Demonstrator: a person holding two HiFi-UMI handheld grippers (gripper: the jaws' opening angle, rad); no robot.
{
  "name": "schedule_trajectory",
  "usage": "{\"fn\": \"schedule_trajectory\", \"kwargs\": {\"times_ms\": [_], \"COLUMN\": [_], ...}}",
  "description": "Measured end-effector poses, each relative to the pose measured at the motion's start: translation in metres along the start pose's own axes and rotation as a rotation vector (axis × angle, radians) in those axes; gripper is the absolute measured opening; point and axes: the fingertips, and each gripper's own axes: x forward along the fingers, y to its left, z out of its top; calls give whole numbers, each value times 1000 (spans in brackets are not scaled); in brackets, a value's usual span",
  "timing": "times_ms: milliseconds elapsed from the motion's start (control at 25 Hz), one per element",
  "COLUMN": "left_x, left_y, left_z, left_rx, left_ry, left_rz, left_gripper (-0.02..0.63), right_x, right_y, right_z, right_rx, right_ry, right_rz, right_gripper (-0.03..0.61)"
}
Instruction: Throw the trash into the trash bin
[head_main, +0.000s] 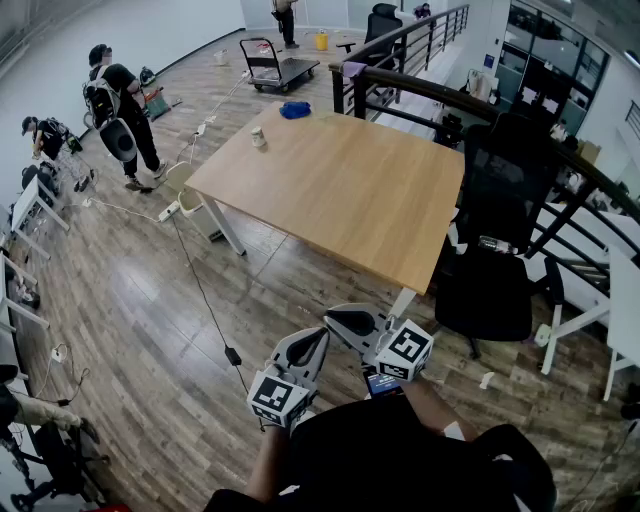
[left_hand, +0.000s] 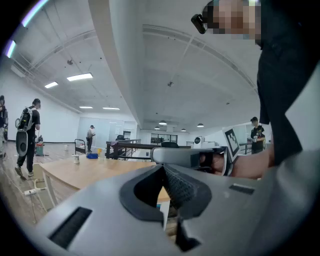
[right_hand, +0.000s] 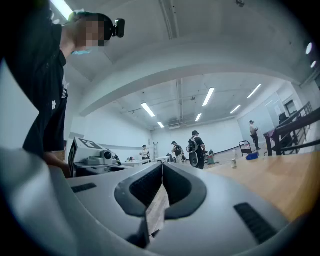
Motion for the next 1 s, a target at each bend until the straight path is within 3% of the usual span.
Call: {"fn": "schedule_trajectory", "kwargs": {"times_ms": [120, 320, 480, 760, 1000], "left_x": [19, 26, 26, 13, 3], "left_y": [-8, -15, 6, 89, 211], "left_z": [1, -20, -16, -15, 2], "left_rx": [21, 7, 26, -6, -16], "left_ry": [21, 87, 94, 54, 31], "left_rz": [4, 20, 52, 132, 100], "left_gripper": [-5, -5, -5, -5, -5], "right_x": [-8, -11, 8, 67, 181], "right_y": [-14, -32, -47, -76, -114], "right_z": [5, -1, 0, -10, 8], "right_rx": [-19, 40, 55, 48, -13], "right_ry": [-13, -46, -65, -20, -16], "right_rz": [9, 8, 13, 18, -21], "right_gripper": [-2, -2, -2, -2, -2]}}
